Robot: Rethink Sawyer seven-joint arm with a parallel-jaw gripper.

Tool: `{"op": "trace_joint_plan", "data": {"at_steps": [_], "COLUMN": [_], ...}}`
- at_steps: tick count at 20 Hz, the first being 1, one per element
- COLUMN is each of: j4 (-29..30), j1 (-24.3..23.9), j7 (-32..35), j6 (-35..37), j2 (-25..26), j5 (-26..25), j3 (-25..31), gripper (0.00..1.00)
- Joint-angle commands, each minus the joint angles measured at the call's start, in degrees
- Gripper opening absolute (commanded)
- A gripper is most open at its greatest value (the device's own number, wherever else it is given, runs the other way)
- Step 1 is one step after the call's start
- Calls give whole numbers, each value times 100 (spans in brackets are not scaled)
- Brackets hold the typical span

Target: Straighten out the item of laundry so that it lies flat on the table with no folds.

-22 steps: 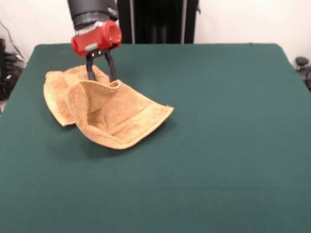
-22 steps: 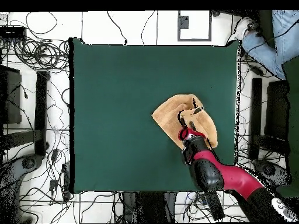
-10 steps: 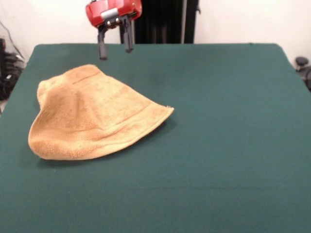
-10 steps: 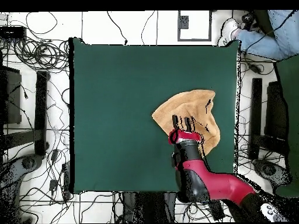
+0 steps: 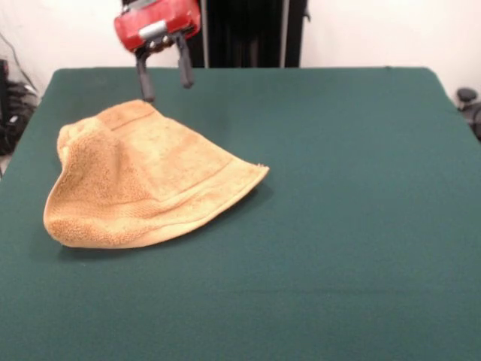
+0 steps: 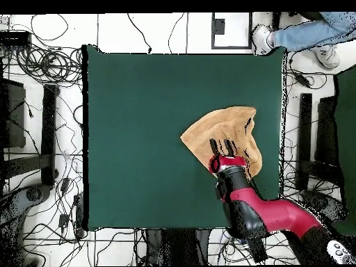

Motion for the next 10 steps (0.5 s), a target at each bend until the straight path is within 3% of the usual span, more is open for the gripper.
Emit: {"op": "trace_joint_plan", "data": {"at_steps": [1,4,10], "j4": [-781,-980,-1165], "j1": [-316,-475,-259], "j7": [795,370,255], "j6": [1848,2405,2686], "j2": [1587,2156,2274], "j5": [-4,177,568], "j3": [1312,1519,1386], "gripper": [100,100,100]}}
